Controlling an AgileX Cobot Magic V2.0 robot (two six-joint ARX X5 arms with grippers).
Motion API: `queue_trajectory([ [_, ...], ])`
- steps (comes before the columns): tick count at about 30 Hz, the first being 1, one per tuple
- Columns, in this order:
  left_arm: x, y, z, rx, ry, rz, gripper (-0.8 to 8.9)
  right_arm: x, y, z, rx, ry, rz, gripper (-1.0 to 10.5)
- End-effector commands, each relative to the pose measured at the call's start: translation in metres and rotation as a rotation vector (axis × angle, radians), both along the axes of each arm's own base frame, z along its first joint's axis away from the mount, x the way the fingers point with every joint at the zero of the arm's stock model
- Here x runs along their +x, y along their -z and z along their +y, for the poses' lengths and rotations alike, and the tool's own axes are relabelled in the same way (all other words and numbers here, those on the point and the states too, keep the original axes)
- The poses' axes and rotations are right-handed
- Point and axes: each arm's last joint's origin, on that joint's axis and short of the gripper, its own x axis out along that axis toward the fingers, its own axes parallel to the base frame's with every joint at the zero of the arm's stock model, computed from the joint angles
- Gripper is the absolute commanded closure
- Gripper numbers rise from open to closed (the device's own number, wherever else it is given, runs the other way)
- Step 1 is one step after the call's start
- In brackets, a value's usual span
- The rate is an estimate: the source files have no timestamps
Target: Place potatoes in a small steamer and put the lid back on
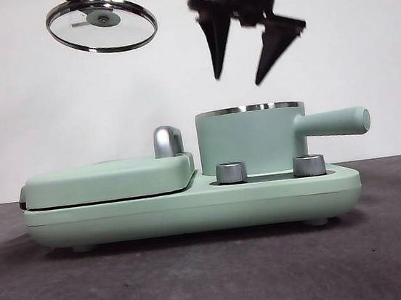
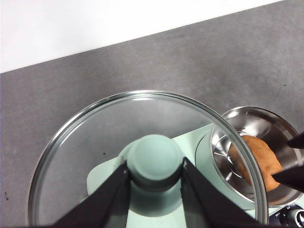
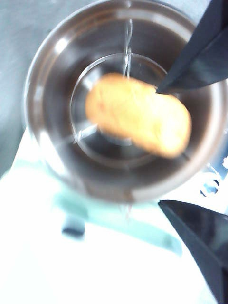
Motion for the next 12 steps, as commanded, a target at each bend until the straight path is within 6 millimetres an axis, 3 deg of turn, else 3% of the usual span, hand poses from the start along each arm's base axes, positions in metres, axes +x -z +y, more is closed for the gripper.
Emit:
queue_trajectory([
  [1, 0.0, -0.01, -0.001, -0.007, 0.009, -0.048, 7.98, -0.023, -0.02, 0.002, -0.033, -0.056, -0.01, 6.0],
  [7, 0.0, -0.009, 0.0, -0.006, 0.007, -0.042, 7.98, -0.065, -0.048, -0.008, -0.021, -0.093, -0.056, 6.0],
  [12, 0.0, -0.009, 0.0, -0.009, 0.005, -0.042, 7.98, -0.109, -0.049, -0.035, -0.104, -0.067, -0.05, 6.0],
])
